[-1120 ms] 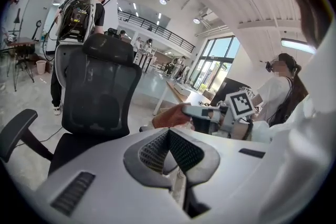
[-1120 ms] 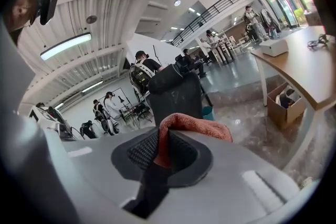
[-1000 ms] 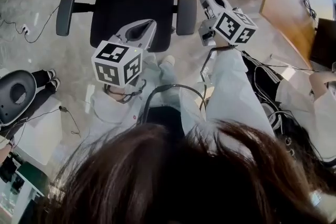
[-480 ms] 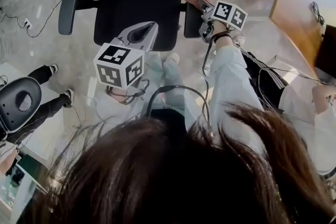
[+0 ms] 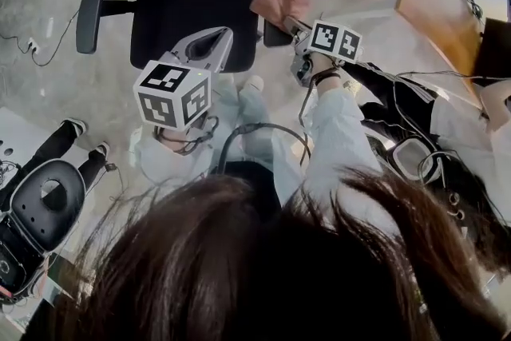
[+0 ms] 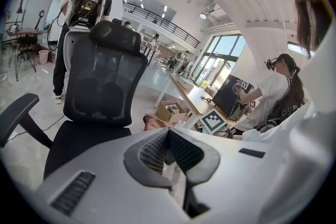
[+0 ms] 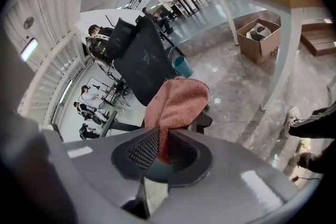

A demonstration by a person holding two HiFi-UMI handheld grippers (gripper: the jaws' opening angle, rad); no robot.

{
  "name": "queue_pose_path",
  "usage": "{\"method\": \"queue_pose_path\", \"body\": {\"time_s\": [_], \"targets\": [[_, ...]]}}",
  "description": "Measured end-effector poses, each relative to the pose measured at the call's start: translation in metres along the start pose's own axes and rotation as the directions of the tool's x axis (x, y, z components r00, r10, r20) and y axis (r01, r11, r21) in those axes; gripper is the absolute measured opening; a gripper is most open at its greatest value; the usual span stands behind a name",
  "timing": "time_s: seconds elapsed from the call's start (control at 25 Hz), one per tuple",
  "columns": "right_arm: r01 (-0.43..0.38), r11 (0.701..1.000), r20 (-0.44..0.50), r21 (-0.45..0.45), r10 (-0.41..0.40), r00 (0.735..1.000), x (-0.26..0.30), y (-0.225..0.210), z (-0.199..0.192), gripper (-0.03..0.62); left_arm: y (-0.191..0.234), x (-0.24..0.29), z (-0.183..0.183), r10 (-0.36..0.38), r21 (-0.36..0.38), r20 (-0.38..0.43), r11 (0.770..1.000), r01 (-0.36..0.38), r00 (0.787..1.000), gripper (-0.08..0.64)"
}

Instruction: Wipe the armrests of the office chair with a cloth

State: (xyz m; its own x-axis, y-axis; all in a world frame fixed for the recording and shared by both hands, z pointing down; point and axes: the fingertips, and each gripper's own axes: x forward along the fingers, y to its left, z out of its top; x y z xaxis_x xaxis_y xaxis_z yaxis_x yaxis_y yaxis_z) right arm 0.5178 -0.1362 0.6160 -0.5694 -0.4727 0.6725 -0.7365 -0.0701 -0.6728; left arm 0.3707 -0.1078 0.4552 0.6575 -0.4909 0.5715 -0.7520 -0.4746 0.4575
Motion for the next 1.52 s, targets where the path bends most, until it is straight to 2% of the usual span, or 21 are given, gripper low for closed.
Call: {"method": "queue_pose_path", "body": {"time_s": [0.16,0.36,0.52,0.64,0.8,1.12,1.36,1.52], "targets": [[-0.010,0.998,-0.035,-0.058,0.008,0.999,-0.021,0.009,-0.024,0.037,-0.011,0.000,0.004,-0.014,0.003,0.004,1.000,0.014,1.000,0.002],[-0.002,0.997,-0.119,-0.080,-0.007,0.993,-0.023,0.009,-0.031,0.038,-0.002,0.027,0.028,-0.027,-0.025,-0.031,0.999,0.026,0.999,0.002],[0.000,0.995,-0.123,-0.099,-0.012,0.992,-0.038,0.009,-0.075,0.037,-0.010,0.011,0.011,-0.036,-0.006,-0.022,0.999,0.036,0.999,0.002],[0.004,0.993,-0.092,-0.117,-0.015,0.996,-0.046,0.007,-0.085,0.038,-0.016,0.001,-0.003,-0.036,-0.002,-0.016,0.999,0.036,0.999,0.002],[0.023,0.985,-0.045,-0.170,-0.031,0.999,-0.044,0.004,-0.064,0.038,-0.019,-0.005,-0.017,-0.033,0.004,-0.014,0.999,0.033,0.999,0.002],[0.100,0.968,0.014,-0.231,-0.099,0.995,-0.008,-0.012,0.020,0.038,-0.004,-0.017,-0.033,0.011,0.010,-0.011,1.000,-0.011,1.000,0.002],[0.179,0.956,0.028,-0.230,-0.178,0.984,0.036,-0.020,0.075,0.038,0.030,-0.026,-0.028,0.060,-0.023,-0.014,0.998,-0.060,0.998,0.002],[0.193,0.952,0.013,-0.239,-0.195,0.981,0.047,-0.018,0.091,0.038,0.041,-0.024,-0.019,0.067,-0.037,-0.015,0.997,-0.068,0.998,0.002]]}}
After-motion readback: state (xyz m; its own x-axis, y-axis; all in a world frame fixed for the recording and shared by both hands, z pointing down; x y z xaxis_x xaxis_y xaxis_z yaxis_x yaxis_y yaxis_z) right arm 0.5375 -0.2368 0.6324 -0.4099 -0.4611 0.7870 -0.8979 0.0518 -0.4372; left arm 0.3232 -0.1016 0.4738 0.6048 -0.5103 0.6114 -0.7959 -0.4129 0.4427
